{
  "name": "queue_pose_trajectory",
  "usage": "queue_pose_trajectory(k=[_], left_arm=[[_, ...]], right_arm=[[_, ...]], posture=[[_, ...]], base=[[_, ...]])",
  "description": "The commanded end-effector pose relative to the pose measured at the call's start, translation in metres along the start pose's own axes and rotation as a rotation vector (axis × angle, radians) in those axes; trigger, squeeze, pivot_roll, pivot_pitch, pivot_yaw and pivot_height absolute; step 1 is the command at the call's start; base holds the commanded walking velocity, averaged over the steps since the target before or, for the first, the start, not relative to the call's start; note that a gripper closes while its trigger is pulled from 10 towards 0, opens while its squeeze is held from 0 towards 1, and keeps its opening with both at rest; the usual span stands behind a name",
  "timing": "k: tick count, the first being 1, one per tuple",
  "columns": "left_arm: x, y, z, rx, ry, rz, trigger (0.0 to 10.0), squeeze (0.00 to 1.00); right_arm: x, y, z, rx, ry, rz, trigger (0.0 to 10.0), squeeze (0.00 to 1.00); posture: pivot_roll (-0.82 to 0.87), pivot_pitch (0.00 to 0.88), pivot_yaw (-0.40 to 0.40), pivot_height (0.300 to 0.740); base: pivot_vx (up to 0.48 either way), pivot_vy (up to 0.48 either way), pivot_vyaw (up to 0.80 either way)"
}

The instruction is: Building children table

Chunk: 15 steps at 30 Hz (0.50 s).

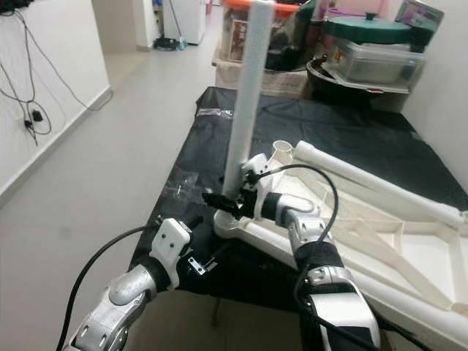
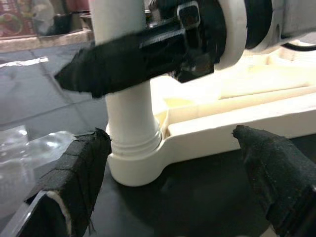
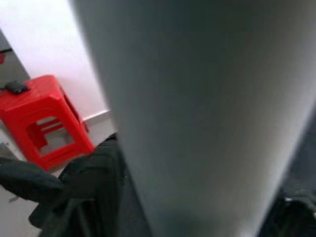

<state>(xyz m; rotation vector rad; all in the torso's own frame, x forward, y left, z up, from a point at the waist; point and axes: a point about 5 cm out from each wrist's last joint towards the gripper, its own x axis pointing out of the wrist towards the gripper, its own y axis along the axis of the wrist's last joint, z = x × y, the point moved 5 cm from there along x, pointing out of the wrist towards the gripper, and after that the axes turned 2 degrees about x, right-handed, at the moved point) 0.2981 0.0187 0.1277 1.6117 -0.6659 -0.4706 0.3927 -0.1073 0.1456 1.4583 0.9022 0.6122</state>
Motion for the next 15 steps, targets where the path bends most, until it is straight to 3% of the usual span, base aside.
queue_pose_trajectory(k=[1,2,4,5,6,7,12,14,15], left_arm=[[-0.001,-0.003,0.003,0.002,-0.01,-0.013,10.0,0.0],[-0.001,-0.003,0.003,0.001,-0.01,-0.013,10.0,0.0],[-0.001,-0.003,0.003,0.001,-0.01,-0.013,10.0,0.0],[-0.001,-0.003,0.003,0.0,-0.011,-0.014,10.0,0.0],[-0.001,-0.003,0.003,0.0,-0.011,-0.014,10.0,0.0],[-0.001,-0.004,0.003,-0.003,-0.011,-0.015,10.0,0.0],[-0.001,-0.004,0.003,-0.004,-0.011,-0.015,10.0,0.0],[-0.001,-0.005,0.003,-0.006,-0.013,-0.017,10.0,0.0],[-0.001,-0.005,0.003,-0.006,-0.013,-0.017,10.0,0.0]], right_arm=[[0.008,-0.002,0.0,-0.008,-0.038,0.0,0.0,0.0],[0.009,-0.001,0.012,-0.009,-0.178,0.033,0.0,0.0],[0.008,-0.001,0.015,-0.007,-0.211,0.04,0.0,0.0],[0.005,0.004,0.024,0.002,-0.321,0.092,0.0,0.0],[0.005,0.004,0.024,0.002,-0.321,0.092,0.0,0.0],[-0.006,0.012,0.042,0.06,-0.548,0.197,0.0,0.0],[-0.011,0.013,0.047,0.084,-0.608,0.225,0.0,0.0],[-0.055,0.002,0.067,0.142,-1.106,0.285,0.0,0.0],[-0.055,0.002,0.067,0.142,-1.106,0.285,0.0,0.0]], posture=[[0.19,0.0,-0.118,0.74],[0.19,0.0,-0.118,0.74],[0.19,0.0,-0.118,0.74],[0.19,0.0,-0.118,0.74],[0.19,0.0,-0.118,0.74],[0.18,0.0,-0.11,0.74],[0.18,0.0,-0.11,0.74],[0.17,0.0,-0.107,0.74],[0.17,0.0,-0.107,0.74]], base=[[0.0,0.0,0.0],[0.0,0.0,0.0],[0.0,0.0,0.0],[0.0,0.0,0.0],[0.0,0.0,0.0],[0.0,0.0,0.0],[0.0,0.0,0.0],[0.0,0.0,0.0],[0.0,0.0,0.0]])
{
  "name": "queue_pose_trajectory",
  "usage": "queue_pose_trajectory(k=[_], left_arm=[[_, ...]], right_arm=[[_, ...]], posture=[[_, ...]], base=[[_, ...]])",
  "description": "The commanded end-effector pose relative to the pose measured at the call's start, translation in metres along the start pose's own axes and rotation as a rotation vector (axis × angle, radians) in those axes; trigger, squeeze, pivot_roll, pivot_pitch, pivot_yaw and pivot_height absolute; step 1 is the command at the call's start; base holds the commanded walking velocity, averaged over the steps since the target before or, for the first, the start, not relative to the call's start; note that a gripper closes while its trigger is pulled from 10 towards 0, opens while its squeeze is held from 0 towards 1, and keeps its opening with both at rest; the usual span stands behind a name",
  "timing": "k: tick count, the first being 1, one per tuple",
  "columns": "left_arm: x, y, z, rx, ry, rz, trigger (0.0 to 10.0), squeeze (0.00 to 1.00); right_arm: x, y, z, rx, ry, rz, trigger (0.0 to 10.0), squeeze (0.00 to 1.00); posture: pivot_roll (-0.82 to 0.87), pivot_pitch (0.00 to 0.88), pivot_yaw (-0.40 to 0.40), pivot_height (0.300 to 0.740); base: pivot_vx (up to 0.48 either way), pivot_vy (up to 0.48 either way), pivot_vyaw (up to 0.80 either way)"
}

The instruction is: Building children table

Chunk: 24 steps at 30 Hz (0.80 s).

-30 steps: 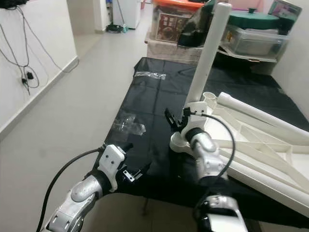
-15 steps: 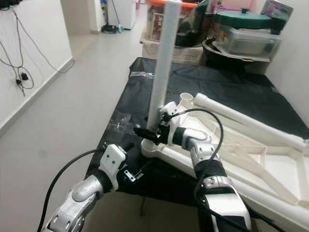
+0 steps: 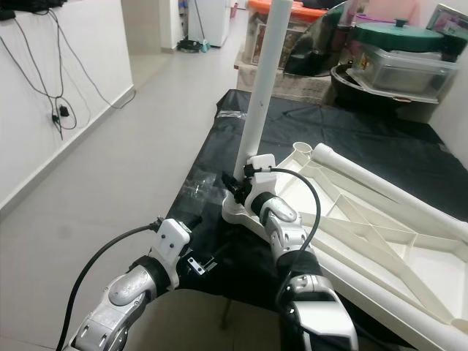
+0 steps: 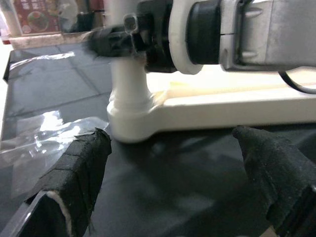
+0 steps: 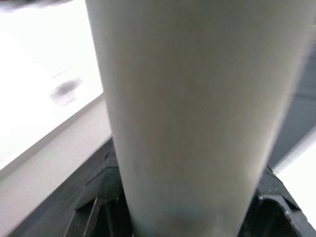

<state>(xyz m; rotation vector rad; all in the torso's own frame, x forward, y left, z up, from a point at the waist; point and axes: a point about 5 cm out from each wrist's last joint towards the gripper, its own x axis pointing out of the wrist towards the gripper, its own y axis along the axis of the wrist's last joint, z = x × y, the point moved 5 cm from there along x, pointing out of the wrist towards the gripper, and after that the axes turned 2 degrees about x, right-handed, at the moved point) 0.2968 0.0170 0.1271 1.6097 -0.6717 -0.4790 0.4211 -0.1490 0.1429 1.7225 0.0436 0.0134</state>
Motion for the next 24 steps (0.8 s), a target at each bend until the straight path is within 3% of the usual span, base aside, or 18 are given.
queue_pose_trajectory(k=[1,5,9,11,12,13,14,15,16,19,20,24], left_arm=[[-0.001,-0.005,0.002,-0.005,-0.006,-0.018,10.0,0.0],[0.0,-0.005,0.002,-0.003,-0.007,-0.018,10.0,0.0],[-0.001,-0.006,0.003,-0.003,-0.006,-0.018,10.0,0.0],[-0.001,-0.006,0.003,-0.003,-0.006,-0.018,10.0,0.0],[-0.001,-0.006,0.002,-0.003,-0.006,-0.019,10.0,0.0],[-0.001,-0.006,0.002,-0.003,-0.006,-0.019,10.0,0.0],[-0.001,-0.006,0.002,-0.003,-0.006,-0.018,10.0,0.0],[-0.001,-0.006,0.002,-0.003,-0.006,-0.018,10.0,0.0],[-0.002,-0.006,0.002,-0.003,-0.005,-0.019,10.0,0.0],[-0.002,-0.006,0.002,-0.004,-0.006,-0.019,10.0,0.0],[-0.002,-0.006,0.002,-0.005,-0.007,-0.019,10.0,0.0],[-0.001,-0.006,0.002,-0.005,-0.008,-0.019,10.0,0.0]], right_arm=[[-0.034,0.006,0.07,0.049,-0.537,0.084,0.0,0.0],[-0.045,-0.002,0.065,0.084,-0.625,0.089,0.0,0.0],[-0.041,-0.004,0.048,0.114,-0.615,0.093,0.0,0.0],[-0.041,-0.004,0.048,0.114,-0.615,0.093,0.0,0.0],[-0.037,-0.004,0.038,0.129,-0.571,0.091,0.9,0.0],[-0.033,-0.002,0.027,0.126,-0.514,0.102,10.0,0.0],[-0.031,0.0,0.02,0.122,-0.484,0.109,10.0,0.13],[-0.031,0.0,0.02,0.122,-0.484,0.109,10.0,0.13],[-0.03,0.004,0.012,0.106,-0.429,0.13,10.0,1.0],[-0.033,0.017,0.004,0.041,-0.384,0.185,10.0,1.0],[-0.033,0.023,0.01,0.023,-0.369,0.216,10.0,0.0],[-0.03,0.032,0.019,0.013,-0.298,0.258,10.0,0.0]], posture=[[0.17,0.0,-0.107,0.74],[0.17,0.0,-0.108,0.74],[0.17,0.0,-0.109,0.74],[0.17,0.0,-0.109,0.74],[0.17,0.0,-0.109,0.74],[0.17,0.0,-0.109,0.74],[0.17,0.0,-0.109,0.74],[0.17,0.0,-0.109,0.74],[0.17,0.0,-0.114,0.74],[0.16,0.0,-0.107,0.74],[0.16,0.0,-0.107,0.74],[0.16,0.0,-0.105,0.74]], base=[[0.0,0.0,0.0],[0.0,0.0,0.0],[0.0,0.0,0.0],[0.0,0.0,0.0],[0.0,0.0,0.0],[0.0,0.0,0.0],[0.0,0.0,0.0],[0.0,0.0,0.0],[0.0,0.0,0.0],[0.0,0.0,0.0],[0.0,0.0,0.0],[0.0,0.0,0.0]])
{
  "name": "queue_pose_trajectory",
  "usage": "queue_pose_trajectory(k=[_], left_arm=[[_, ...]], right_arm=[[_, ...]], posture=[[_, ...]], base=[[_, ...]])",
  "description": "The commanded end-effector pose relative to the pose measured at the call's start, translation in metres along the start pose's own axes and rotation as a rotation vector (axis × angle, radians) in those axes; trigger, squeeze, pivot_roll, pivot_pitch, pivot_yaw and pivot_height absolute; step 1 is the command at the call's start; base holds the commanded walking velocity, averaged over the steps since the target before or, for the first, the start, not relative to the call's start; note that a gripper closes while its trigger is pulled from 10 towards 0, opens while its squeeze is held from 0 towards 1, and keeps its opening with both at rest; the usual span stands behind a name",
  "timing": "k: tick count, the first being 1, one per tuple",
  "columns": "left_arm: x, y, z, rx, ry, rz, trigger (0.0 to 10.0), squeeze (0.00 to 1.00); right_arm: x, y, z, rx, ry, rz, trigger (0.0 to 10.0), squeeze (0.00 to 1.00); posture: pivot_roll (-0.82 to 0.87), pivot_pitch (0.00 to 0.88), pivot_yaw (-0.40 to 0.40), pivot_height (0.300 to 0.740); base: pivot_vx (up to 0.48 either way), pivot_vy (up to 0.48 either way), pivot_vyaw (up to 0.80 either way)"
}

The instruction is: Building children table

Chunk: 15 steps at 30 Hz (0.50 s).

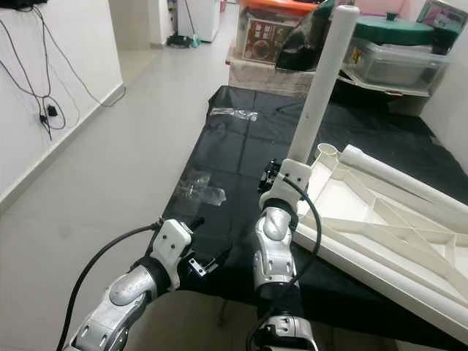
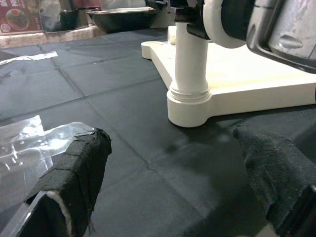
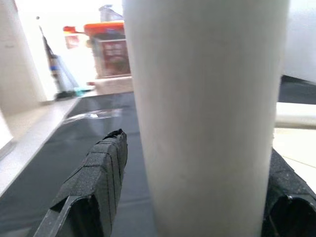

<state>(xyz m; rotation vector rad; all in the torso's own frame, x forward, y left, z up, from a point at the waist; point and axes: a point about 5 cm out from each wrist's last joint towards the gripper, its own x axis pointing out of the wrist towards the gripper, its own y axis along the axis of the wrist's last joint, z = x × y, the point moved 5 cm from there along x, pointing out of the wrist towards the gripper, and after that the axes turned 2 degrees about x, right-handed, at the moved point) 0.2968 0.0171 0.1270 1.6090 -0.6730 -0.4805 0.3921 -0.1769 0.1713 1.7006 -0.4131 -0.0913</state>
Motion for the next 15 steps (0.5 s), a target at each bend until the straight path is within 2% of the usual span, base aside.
queue_pose_trajectory(k=[1,2,5,6,9,10,11,14,15], left_arm=[[-0.001,-0.006,0.002,-0.005,-0.006,-0.02,10.0,0.0],[-0.001,-0.006,0.002,-0.005,-0.006,-0.02,10.0,0.0],[0.0,-0.006,0.002,-0.007,-0.005,-0.019,10.0,0.0],[0.0,-0.006,0.002,-0.007,-0.005,-0.019,10.0,0.0],[0.001,-0.005,0.002,-0.006,-0.007,-0.017,10.0,0.0],[0.001,-0.005,0.002,-0.005,-0.007,-0.017,10.0,0.0],[0.001,-0.005,0.002,-0.005,-0.007,-0.017,10.0,0.0],[0.001,-0.005,0.002,-0.005,-0.004,-0.016,10.0,0.0],[0.001,-0.005,0.002,-0.005,-0.004,-0.016,10.0,0.0]], right_arm=[[0.002,0.002,-0.003,0.03,0.069,0.013,10.0,0.0],[0.002,0.002,-0.003,0.03,0.069,0.013,10.0,0.0],[0.013,-0.01,-0.014,0.059,0.438,-0.139,10.0,0.0],[0.013,-0.012,-0.015,0.064,0.498,-0.163,10.0,0.0],[0.004,-0.013,-0.033,0.023,0.789,-0.243,10.0,0.0],[0.001,-0.013,-0.037,0.006,0.86,-0.267,10.0,0.0],[0.001,-0.013,-0.037,0.006,0.86,-0.267,10.0,0.0],[-0.017,-0.013,-0.054,-0.043,1.104,-0.318,10.0,0.0],[-0.017,-0.013,-0.054,-0.043,1.104,-0.318,10.0,0.0]], posture=[[0.16,0.0,-0.105,0.74],[0.16,0.0,-0.105,0.74],[0.16,0.0,-0.104,0.74],[0.16,0.0,-0.104,0.74],[0.17,0.0,-0.106,0.74],[0.17,0.0,-0.108,0.74],[0.17,0.0,-0.108,0.74],[0.18,0.0,-0.112,0.74],[0.18,0.0,-0.112,0.74]], base=[[0.0,0.0,0.0],[0.0,0.0,0.0],[0.0,0.0,0.0],[0.0,0.0,0.0],[0.0,0.0,0.0],[0.0,0.0,0.0],[0.0,0.0,0.0],[0.0,0.0,0.0],[0.0,0.0,0.0]])
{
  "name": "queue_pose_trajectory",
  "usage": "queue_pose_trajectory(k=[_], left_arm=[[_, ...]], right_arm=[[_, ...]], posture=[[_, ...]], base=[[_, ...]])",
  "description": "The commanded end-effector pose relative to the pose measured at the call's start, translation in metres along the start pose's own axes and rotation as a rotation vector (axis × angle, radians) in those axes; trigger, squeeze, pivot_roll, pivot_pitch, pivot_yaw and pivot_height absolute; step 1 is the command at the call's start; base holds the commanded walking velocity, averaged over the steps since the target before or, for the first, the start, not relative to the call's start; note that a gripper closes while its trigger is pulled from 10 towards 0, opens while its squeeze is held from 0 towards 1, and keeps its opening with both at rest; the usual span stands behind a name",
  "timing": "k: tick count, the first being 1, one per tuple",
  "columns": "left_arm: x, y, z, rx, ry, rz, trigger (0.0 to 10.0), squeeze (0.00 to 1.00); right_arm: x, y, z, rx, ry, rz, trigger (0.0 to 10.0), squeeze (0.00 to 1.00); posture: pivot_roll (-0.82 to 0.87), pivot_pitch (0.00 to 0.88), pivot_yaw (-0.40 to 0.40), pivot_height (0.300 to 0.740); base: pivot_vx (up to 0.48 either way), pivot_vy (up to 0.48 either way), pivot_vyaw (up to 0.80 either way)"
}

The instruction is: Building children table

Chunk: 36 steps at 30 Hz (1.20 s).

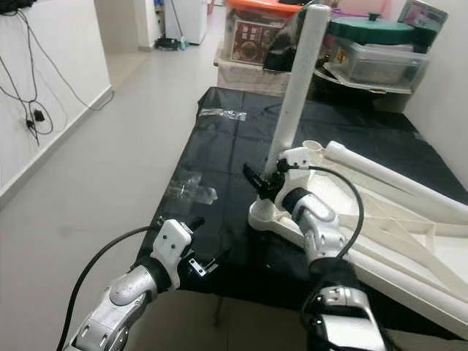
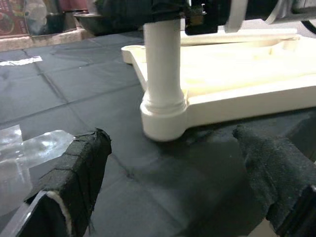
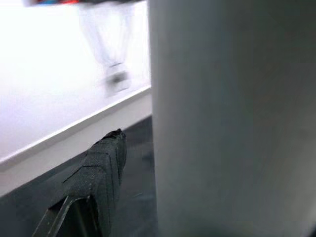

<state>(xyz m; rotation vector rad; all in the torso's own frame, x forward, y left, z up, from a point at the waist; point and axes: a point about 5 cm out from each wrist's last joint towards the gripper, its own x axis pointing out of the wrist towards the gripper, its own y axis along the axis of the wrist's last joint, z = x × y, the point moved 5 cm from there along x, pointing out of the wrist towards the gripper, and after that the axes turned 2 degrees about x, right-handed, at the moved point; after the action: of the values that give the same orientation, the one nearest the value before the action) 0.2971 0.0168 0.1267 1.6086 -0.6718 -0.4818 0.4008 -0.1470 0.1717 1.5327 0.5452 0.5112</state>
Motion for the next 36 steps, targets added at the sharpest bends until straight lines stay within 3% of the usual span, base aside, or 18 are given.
queue_pose_trajectory(k=[1,9,10,12,14,16,19,20,22,23,24,25,26,27,28,30,33,36], left_arm=[[0.0,-0.004,0.002,-0.003,-0.003,-0.015,10.0,0.0],[-0.001,-0.004,0.002,-0.004,-0.004,-0.016,10.0,0.0],[-0.001,-0.004,0.002,-0.005,-0.003,-0.016,10.0,0.0],[-0.001,-0.004,0.002,-0.005,-0.003,-0.017,10.0,0.0],[-0.001,-0.004,0.002,-0.006,-0.003,-0.018,10.0,0.0],[-0.001,-0.004,0.002,-0.006,-0.004,-0.017,10.0,0.0],[-0.001,-0.004,0.002,-0.008,-0.003,-0.018,10.0,0.0],[-0.001,-0.004,0.002,-0.008,-0.003,-0.018,10.0,0.0],[-0.001,-0.004,0.002,-0.008,-0.003,-0.018,10.0,0.0],[-0.001,-0.004,0.002,-0.008,-0.004,-0.019,10.0,0.0],[-0.001,-0.004,0.002,-0.008,-0.004,-0.019,10.0,0.0],[-0.001,-0.004,0.002,-0.008,-0.005,-0.019,10.0,0.0],[-0.001,-0.004,0.002,-0.008,-0.005,-0.019,10.0,0.0],[-0.001,-0.004,0.002,-0.008,-0.006,-0.019,10.0,0.0],[-0.001,-0.004,0.002,-0.008,-0.006,-0.019,10.0,0.0],[0.0,-0.005,0.002,-0.006,-0.008,-0.02,10.0,0.0],[0.0,-0.005,0.002,-0.005,-0.008,-0.019,10.0,0.0],[0.0,-0.004,0.002,-0.003,-0.007,-0.018,10.0,0.0]], right_arm=[[0.014,-0.006,-0.032,0.009,0.185,-0.044,10.0,0.0],[0.017,-0.009,-0.062,0.048,0.458,-0.095,10.0,0.0],[0.019,-0.011,-0.061,0.05,0.437,-0.095,0.0,0.0],[0.022,-0.012,-0.059,0.045,0.404,-0.09,0.0,0.0],[0.028,-0.015,-0.044,0.03,0.237,-0.064,0.0,0.0],[0.029,-0.016,-0.039,0.03,0.184,-0.058,0.0,0.0],[0.028,-0.012,-0.001,0.051,-0.188,-0.003,0.0,0.0],[0.028,-0.012,-0.001,0.051,-0.188,-0.003,0.0,0.0],[0.012,-0.011,0.031,0.088,-0.511,0.04,0.0,0.0],[-0.006,-0.012,0.049,0.12,-0.73,0.074,0.0,0.0],[-0.006,-0.012,0.049,0.12,-0.73,0.074,0.0,0.0],[-0.02,-0.014,0.059,0.144,-0.869,0.093,0.0,0.0],[-0.02,-0.014,0.059,0.144,-0.869,0.093,0.0,0.0],[-0.037,-0.016,0.065,0.158,-1.02,0.112,0.0,0.0],[-0.037,-0.016,0.065,0.158,-1.02,0.112,0.0,0.0],[-0.061,-0.024,0.064,0.219,-1.227,0.141,0.0,0.0],[-0.065,-0.027,0.058,0.243,-1.283,0.151,0.0,0.0],[-0.053,-0.027,0.044,0.266,-1.29,0.155,0.0,0.0]], posture=[[0.18,0.0,-0.112,0.74],[0.19,0.0,-0.115,0.74],[0.19,0.0,-0.115,0.74],[0.19,0.0,-0.115,0.74],[0.18,0.0,-0.113,0.74],[0.18,0.0,-0.113,0.74],[0.18,0.0,-0.113,0.74],[0.18,0.0,-0.113,0.74],[0.18,0.0,-0.11,0.74],[0.17,0.0,-0.106,0.74],[0.17,0.0,-0.106,0.74],[0.17,0.0,-0.106,0.74],[0.17,0.0,-0.106,0.74],[0.17,0.0,-0.103,0.74],[0.17,0.0,-0.103,0.74],[0.17,0.0,-0.103,0.74],[0.17,0.0,-0.103,0.74],[0.17,0.0,-0.103,0.74]], base=[[0.0,0.0,0.0],[0.0,0.0,0.0],[0.0,0.0,0.0],[0.0,0.0,0.0],[0.0,0.0,0.0],[0.0,0.0,0.0],[0.0,0.0,0.0],[0.0,0.0,0.0],[0.0,0.0,0.0],[0.0,0.0,0.0],[0.0,0.0,0.0],[0.0,0.0,0.0],[0.0,0.0,0.0],[0.0,0.0,0.0],[0.0,0.0,0.0],[0.0,0.0,0.0],[0.0,0.0,0.0],[0.0,0.0,0.0]])
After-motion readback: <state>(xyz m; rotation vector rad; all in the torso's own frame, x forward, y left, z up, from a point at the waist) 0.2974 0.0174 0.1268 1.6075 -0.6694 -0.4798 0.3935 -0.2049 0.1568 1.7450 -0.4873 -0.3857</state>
